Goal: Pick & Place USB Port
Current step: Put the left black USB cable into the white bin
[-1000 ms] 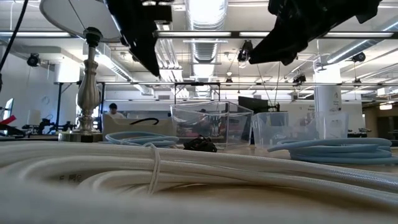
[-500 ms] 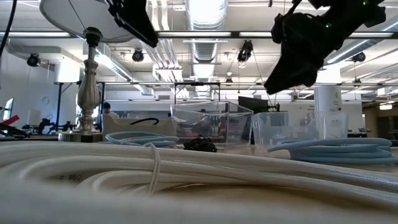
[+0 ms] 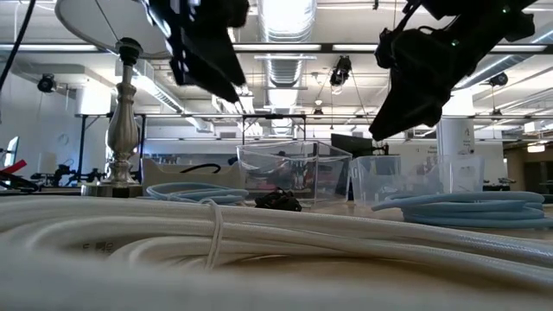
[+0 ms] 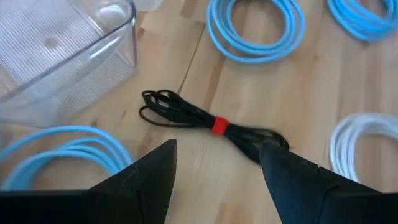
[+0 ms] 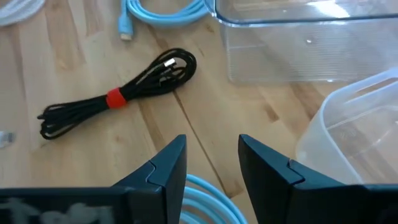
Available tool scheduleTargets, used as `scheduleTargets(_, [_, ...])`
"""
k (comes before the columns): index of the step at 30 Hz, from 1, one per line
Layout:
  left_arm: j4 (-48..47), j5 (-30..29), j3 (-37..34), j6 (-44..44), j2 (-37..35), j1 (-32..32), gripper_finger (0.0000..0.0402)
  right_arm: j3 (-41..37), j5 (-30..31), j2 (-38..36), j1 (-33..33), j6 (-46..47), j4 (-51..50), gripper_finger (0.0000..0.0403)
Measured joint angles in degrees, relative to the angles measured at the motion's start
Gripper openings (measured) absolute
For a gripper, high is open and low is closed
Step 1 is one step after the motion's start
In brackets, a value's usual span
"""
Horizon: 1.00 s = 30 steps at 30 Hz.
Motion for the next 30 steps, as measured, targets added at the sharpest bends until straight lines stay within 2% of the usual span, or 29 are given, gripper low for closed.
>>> scheduleTargets(4, [6.62,0.15,-1.95,-6.06,3.83,0.55,0.0234,0.0,-0.04,-1.24,0.0,-0.04,-0.37,0.0137])
scheduleTargets(10, [7.75,0.02,-1.52,-16.35,10.34,1.31,0.0234,-0.02,-0.07,-2.55,0.0,-1.35,-0.44,0.0138])
scheduleTargets(20, [13.64,-0.08,0.02,-21.07,19.68,1.49,0.0233,-0.02,-0.08,-3.52,-0.09,-17.55,-0.28,0.0132])
scheduleTargets(30, [14.5,-2.13,0.88,-25.66,23.54,3.04,0.0233,4.9,-0.05,-3.52,-0.15,-35.53,-0.35,0.0133])
